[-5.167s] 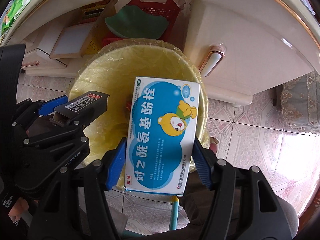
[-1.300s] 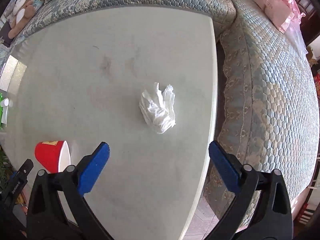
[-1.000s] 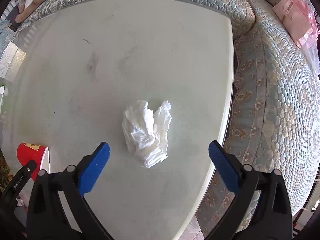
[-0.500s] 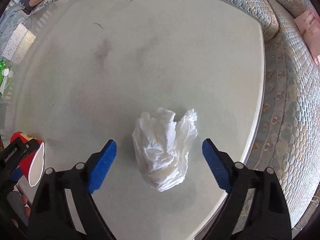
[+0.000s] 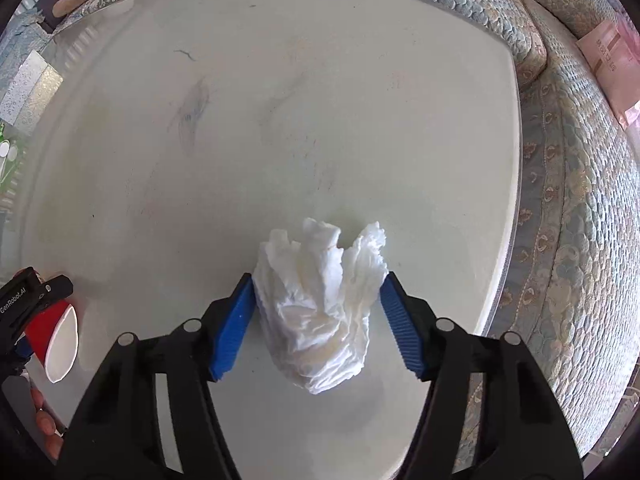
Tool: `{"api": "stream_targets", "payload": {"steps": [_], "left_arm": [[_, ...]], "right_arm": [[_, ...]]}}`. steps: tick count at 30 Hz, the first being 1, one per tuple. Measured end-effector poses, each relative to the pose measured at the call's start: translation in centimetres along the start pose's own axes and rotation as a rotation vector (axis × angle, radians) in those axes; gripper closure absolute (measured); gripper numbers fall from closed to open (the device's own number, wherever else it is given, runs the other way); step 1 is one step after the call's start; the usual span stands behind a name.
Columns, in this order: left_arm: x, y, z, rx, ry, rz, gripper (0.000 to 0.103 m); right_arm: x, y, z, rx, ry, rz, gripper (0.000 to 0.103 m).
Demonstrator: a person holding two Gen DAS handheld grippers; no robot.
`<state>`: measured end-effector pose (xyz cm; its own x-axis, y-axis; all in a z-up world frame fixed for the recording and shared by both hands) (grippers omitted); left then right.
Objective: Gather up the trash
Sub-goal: 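Grasp the red cup with the left tool while the right tool grasps the tissue, then lift the red cup with the left tool while the right tool carries the tissue to the bin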
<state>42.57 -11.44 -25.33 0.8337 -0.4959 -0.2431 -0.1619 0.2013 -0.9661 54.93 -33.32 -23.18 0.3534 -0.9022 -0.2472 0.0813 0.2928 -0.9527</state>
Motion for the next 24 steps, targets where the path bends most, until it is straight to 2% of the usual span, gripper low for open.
{"api": "stream_targets", "payload": {"steps": [2,4,9,14,24], "left_arm": [[0.5,-0.5,-0.1,0.021,0.033,0.016,0.022],[0.7,-0.5,-0.2,0.017,0.036,0.007,0.025],[0.3,-0.4,0.3,0.009,0.043,-0.026,0.029],[0.2,-0.6,0.3,0.021,0.070,-0.055,0.031],[-2.6,-0.4,-0.5,0.022,0.089,-0.091,0.037]], "right_arm": [[0.4,-0.1,0.0,0.007,0.016,-0.003,0.067],[0.1,-0.1,0.1,0.003,0.026,-0.002,0.074],[-0.7,0.2,-1.4,0.002,0.020,0.007,0.077],[-1.0,0.4,-1.5,0.003,0.021,0.017,0.077],[-1.9,-0.5,-1.2,0.036,0.022,0.021,0.077]]}}
Point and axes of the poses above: each gripper's, at about its wrist camera, not at the fingertips, and y roughly the way its jaws point, x to its right, z to its top, the point moved 9 cm from there along y, roughly the way its jaws point, and after that the axes turned 14 degrees about z, right-handed, at the moved point
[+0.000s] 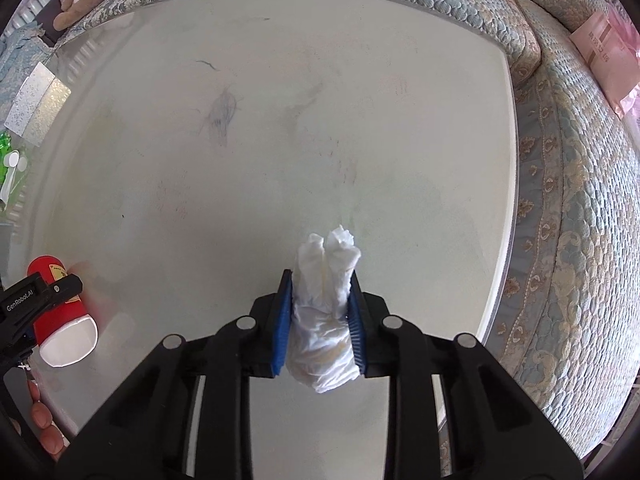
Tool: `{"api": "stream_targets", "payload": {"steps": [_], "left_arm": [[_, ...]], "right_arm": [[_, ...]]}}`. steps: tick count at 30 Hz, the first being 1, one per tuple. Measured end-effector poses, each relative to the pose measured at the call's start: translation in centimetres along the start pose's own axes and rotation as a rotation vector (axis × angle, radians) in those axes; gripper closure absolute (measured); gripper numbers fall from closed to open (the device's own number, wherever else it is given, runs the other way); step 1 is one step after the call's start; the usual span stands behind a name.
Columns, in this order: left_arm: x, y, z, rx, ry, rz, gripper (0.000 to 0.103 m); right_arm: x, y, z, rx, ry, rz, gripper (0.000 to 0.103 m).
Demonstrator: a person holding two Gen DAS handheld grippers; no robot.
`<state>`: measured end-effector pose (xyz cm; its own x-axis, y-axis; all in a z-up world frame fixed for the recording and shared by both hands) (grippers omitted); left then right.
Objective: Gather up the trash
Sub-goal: 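Lift the red cup with the left tool while the right tool carries the tissue to the bin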
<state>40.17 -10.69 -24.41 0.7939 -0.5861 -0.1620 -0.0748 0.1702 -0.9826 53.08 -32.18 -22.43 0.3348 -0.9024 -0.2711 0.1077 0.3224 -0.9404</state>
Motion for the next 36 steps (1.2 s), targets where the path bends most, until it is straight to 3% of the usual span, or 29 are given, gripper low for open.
{"api": "stream_targets", "payload": {"steps": [8,13,19,28,36], "left_arm": [[-2.1,-1.4,0.6,0.022,0.072,-0.047,0.038],[-3.3,-2.4,0.7,0.041,0.138,-0.028,0.038],[-5.0,-4.2,3.9,0.058,0.215,0.010,0.038],[-3.8,-5.1,5.0,0.082,0.327,0.002,0.038],[-5.7,-5.9,6.3,0.102,0.397,-0.004,0.038]], "right_arm": [[-1.3,-1.0,-0.2,0.028,0.009,0.006,0.077],[-2.1,-1.2,-0.7,0.034,0.033,0.003,0.077],[-3.3,-1.6,-1.6,0.033,0.077,-0.001,0.077],[-5.5,-3.1,-2.0,0.048,0.107,-0.021,0.078],[-8.0,-3.8,-3.4,0.054,0.144,-0.036,0.078]]}}
Point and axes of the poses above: each gripper's, at about its wrist camera, not at the fingertips, and y roughly the way its jaws point, x to its right, z to its top, the point moved 9 cm from there along y, roughly the way its jaws point, and after that the axes turned 14 degrees about z, right-handed, at the moved point
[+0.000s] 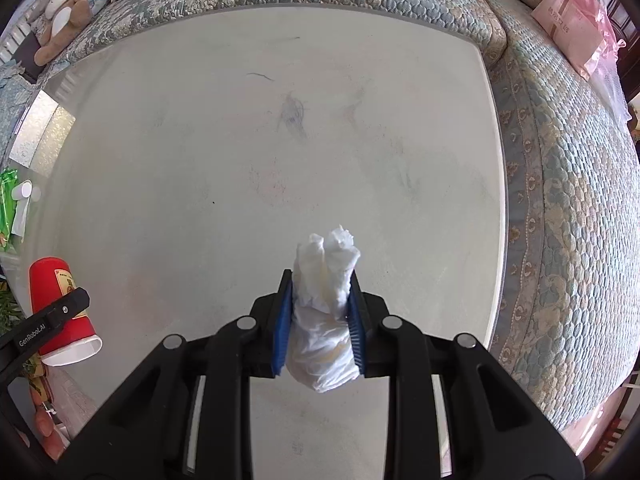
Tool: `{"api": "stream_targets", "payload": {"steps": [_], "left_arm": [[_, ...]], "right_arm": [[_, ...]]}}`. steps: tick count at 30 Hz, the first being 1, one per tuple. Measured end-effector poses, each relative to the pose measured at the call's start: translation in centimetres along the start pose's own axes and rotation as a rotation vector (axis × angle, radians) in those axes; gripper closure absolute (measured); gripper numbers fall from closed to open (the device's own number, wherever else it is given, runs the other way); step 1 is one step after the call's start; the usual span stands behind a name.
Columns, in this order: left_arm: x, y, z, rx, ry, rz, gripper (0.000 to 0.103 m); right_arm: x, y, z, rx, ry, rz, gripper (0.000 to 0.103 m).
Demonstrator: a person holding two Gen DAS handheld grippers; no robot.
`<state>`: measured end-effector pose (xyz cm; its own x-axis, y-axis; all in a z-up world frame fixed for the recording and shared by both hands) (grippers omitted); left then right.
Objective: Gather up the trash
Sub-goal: 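Lift the red cup with the left tool while the right tool carries the tissue to the bin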
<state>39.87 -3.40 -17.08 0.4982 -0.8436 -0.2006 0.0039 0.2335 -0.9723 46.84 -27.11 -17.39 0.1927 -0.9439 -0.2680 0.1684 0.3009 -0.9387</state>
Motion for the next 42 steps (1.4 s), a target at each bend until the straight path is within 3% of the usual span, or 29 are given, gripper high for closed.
{"api": "stream_targets", "payload": {"steps": [12,17,21,25,28,35,40,42], "left_arm": [[-7.3,-1.4,2.0,0.100,0.198,0.022,0.038],[-9.7,-2.0,1.4,0.142,0.342,0.016,0.038],[-10.3,-2.4,0.5,0.182,0.401,0.006,0.038],[-10.0,-1.8,-0.3,0.220,0.404,-0.009,0.037],[-9.6,-0.9,-1.0,0.248,0.382,-0.033,0.037],[-8.9,-1.0,-3.4,0.420,0.412,-0.074,0.037],[-10.0,-3.3,-6.1,0.592,0.410,-0.080,0.037],[-10.7,-3.8,-7.6,0.609,0.399,-0.110,0.037]], "right_arm": [[-7.9,-2.5,-4.8,0.048,0.106,-0.029,0.078],[-11.3,-3.5,-7.9,0.067,0.185,-0.023,0.078],[-13.2,-3.7,-9.6,0.081,0.205,-0.001,0.078],[-13.9,-2.8,-10.9,0.093,0.170,0.046,0.078],[-13.9,-2.2,-11.3,0.133,0.087,0.029,0.078],[-13.6,-2.1,-13.4,0.245,-0.078,0.037,0.078],[-14.7,-3.6,-16.1,0.346,-0.163,0.064,0.078],[-15.5,-4.6,-17.6,0.383,-0.182,0.080,0.078]]}}
Point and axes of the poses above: each gripper's, at about its wrist camera, not at the fingertips, and y roughly the way its jaws point, x to its right, z to its top, the point moved 9 cm from there along y, roughly the way its jaws point, and after that the axes turned 14 degrees about z, right-handed, at the moved point
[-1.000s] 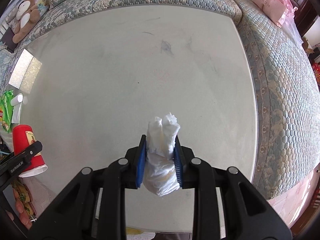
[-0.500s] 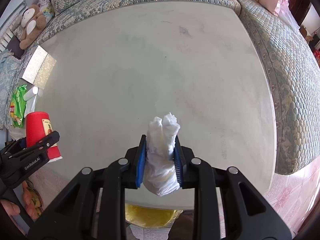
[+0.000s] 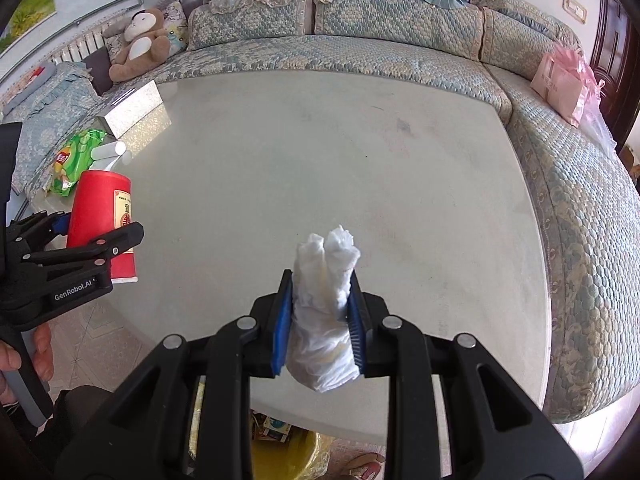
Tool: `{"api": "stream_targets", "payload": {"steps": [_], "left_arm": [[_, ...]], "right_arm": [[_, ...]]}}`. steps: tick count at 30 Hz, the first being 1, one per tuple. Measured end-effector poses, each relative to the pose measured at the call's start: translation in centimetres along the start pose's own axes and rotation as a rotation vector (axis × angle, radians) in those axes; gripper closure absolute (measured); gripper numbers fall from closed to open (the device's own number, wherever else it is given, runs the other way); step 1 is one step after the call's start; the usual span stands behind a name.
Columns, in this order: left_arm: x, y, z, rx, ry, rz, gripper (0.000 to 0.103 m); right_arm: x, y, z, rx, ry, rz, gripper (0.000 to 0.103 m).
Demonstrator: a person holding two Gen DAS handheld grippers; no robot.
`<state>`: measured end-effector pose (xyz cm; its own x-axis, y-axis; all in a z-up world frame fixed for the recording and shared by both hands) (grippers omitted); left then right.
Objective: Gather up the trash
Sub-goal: 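Lift the red cup with the left tool while the right tool carries the tissue to the bin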
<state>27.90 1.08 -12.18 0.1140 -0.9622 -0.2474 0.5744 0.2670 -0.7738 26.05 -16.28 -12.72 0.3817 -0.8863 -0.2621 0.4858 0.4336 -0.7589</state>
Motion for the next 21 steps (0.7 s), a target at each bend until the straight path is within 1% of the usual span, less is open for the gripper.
{"api": "stream_targets", "payload": {"steps": [4,6,9,12,16,18,21], "left_arm": [[-0.5,-3.6,-3.2,0.017,-0.001,-0.019,0.037],[-0.6,-5.8,-5.2,0.025,0.001,-0.039,0.037],[-1.1,-8.6,-8.0,0.054,0.011,-0.045,0.036],[-1.1,-10.2,-10.7,0.062,0.021,-0.061,0.036],[-0.7,-10.2,-14.4,0.046,0.044,-0.075,0.036],[-0.2,-9.2,-16.2,0.026,0.056,-0.079,0.036],[0.9,-6.7,-19.0,-0.021,0.071,-0.085,0.036]], "right_arm": [[-2.3,-2.6,-3.0,0.013,0.028,0.006,0.078],[-4.0,-4.0,-4.9,0.013,0.026,0.008,0.078],[-6.5,-5.9,-7.7,0.017,0.028,0.010,0.078],[-8.3,-6.5,-10.4,0.009,0.035,0.007,0.078],[-9.6,-5.7,-14.2,-0.028,0.062,0.011,0.078],[-9.4,-5.0,-16.1,-0.050,0.079,-0.004,0.078],[-8.5,-3.8,-18.7,-0.088,0.118,-0.028,0.078]]}}
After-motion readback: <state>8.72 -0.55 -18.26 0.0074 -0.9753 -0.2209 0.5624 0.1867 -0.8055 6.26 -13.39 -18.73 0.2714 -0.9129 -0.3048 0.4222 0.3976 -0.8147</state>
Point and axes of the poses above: each gripper's, at about its wrist camera, not at the fingertips, and y roughly the way its jaws point, x to its right, z to its top, the point moved 9 cm from there along y, roughly the way its jaws point, and after that the axes turned 14 degrees about z, right-handed, at the moved point
